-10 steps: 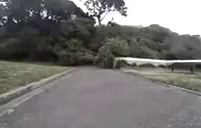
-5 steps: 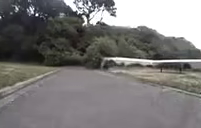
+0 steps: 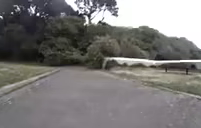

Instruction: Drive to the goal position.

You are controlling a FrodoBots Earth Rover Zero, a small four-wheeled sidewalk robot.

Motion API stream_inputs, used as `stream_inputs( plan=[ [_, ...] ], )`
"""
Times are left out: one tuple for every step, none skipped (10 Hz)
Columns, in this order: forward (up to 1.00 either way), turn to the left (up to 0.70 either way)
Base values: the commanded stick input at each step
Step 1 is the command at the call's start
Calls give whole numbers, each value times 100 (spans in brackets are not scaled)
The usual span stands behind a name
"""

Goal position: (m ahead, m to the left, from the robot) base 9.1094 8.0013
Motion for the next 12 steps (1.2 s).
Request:
stream_inputs(
  plan=[
    [100,17],
    [100,0],
    [100,0],
    [100,0],
    [100,0],
    [100,0],
    [100,0],
    [100,0],
    [100,0],
    [100,0],
    [100,0],
    [100,2]
  ],
)
